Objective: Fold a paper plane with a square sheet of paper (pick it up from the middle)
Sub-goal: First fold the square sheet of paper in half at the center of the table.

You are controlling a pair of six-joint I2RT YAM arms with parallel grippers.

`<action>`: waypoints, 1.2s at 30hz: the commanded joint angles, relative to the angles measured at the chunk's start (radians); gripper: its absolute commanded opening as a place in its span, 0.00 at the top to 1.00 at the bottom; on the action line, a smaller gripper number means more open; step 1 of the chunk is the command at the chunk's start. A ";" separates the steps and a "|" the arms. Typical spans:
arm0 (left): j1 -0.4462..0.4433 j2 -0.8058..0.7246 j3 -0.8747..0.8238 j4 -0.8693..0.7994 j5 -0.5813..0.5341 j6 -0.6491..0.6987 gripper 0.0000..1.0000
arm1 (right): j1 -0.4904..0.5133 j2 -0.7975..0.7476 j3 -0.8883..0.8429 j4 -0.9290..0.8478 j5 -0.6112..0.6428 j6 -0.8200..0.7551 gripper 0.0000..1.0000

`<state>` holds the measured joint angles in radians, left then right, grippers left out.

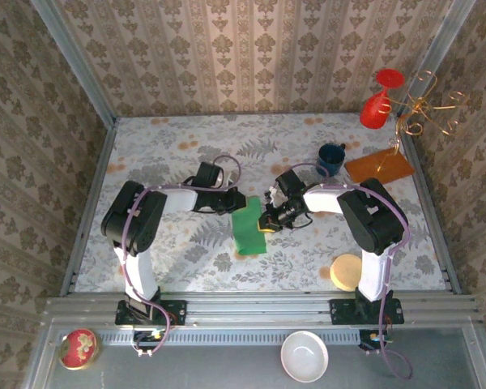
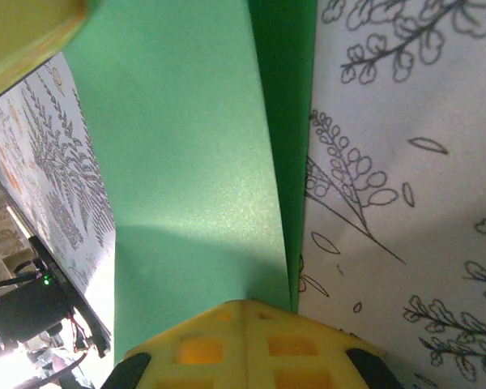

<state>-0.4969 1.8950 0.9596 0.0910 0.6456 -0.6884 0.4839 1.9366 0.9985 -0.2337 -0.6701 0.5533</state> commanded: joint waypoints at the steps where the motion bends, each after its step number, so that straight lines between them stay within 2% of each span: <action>1: 0.036 0.024 -0.011 -0.015 -0.030 0.009 0.90 | -0.034 0.144 -0.121 -0.216 0.418 0.026 0.99; 2: 0.076 0.035 -0.017 -0.014 -0.032 0.015 0.90 | -0.034 0.146 -0.122 -0.214 0.418 0.029 0.99; 8: 0.176 0.061 0.003 -0.076 -0.061 0.047 0.90 | -0.034 0.141 -0.132 -0.207 0.431 0.040 0.98; 11: 0.202 0.063 0.073 -0.195 -0.115 0.089 0.90 | -0.034 0.135 -0.133 -0.204 0.429 0.045 0.99; 15: 0.201 0.013 0.123 -0.263 -0.113 0.120 0.90 | -0.034 0.124 -0.127 -0.204 0.429 0.049 0.98; 19: 0.165 -0.087 0.111 -0.302 -0.123 0.119 0.90 | -0.034 0.118 -0.114 -0.198 0.421 0.056 0.98; 25: 0.058 -0.197 0.036 -0.300 -0.147 0.063 0.90 | -0.034 0.104 -0.052 -0.157 0.377 0.095 0.99; 29: -0.028 -0.209 0.009 -0.261 -0.117 0.013 0.90 | -0.034 0.097 0.010 -0.163 0.372 0.101 0.98; 36: -0.128 -0.177 -0.025 -0.254 -0.066 -0.018 0.90 | -0.034 0.111 0.065 -0.204 0.375 0.063 0.98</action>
<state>-0.6048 1.6978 0.9604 -0.1646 0.5419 -0.6811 0.4786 1.9537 1.1034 -0.3172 -0.5980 0.6277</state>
